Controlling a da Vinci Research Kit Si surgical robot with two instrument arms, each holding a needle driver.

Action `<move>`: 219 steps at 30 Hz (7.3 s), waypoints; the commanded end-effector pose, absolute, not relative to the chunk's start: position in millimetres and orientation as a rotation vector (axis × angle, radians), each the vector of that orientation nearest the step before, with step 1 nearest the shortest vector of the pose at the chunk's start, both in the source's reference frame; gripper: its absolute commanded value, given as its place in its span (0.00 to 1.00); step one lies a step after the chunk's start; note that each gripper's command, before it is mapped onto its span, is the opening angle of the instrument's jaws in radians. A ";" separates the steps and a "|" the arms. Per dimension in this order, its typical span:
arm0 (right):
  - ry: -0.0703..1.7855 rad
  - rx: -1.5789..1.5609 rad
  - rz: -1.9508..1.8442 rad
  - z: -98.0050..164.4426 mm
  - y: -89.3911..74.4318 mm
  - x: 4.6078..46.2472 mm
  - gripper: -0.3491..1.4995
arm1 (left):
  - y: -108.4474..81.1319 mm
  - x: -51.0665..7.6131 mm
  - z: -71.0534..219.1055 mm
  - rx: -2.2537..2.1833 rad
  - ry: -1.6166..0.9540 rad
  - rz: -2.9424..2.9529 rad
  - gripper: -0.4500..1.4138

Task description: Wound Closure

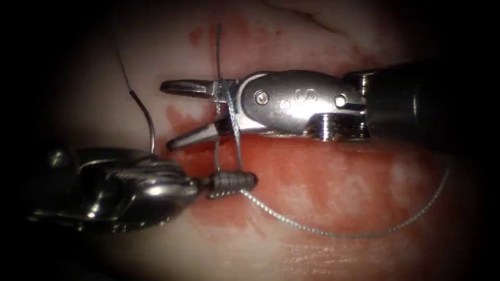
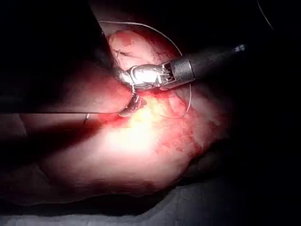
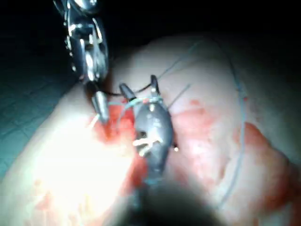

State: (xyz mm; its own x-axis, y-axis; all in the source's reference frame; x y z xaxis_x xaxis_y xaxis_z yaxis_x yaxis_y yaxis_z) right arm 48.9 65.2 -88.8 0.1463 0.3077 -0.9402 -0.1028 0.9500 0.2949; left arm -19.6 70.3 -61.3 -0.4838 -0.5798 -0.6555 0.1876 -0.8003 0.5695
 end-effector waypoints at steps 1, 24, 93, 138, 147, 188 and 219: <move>1.393 0.166 0.300 -88.4 65.3 49.7 0.65 | 70.2 -20.5 -61.6 1.246 -0.585 -2.290 0.05; 1.371 0.216 0.235 -87.7 63.8 48.9 0.42 | 74.7 -15.7 -64.2 1.097 -0.535 -2.314 0.05; 1.278 0.235 0.300 -86.4 63.2 50.0 0.74 | 71.3 -15.4 -65.9 1.255 -0.384 -2.150 0.05; 1.430 0.657 0.091 -84.8 61.2 49.7 0.67 | 76.6 -10.6 -57.2 1.123 -0.340 -1.975 0.05; 1.487 0.692 0.152 -84.9 61.3 49.5 0.66 | 76.0 -9.4 -55.4 1.117 -0.329 -1.972 0.05; 1.521 0.839 0.243 -85.0 61.1 47.7 0.61 | 77.4 -9.4 -54.8 1.060 -0.549 -1.933 0.05; 1.625 0.566 0.665 -84.7 64.2 45.9 0.55 | 75.9 -14.4 -57.4 1.373 -0.508 -1.941 0.05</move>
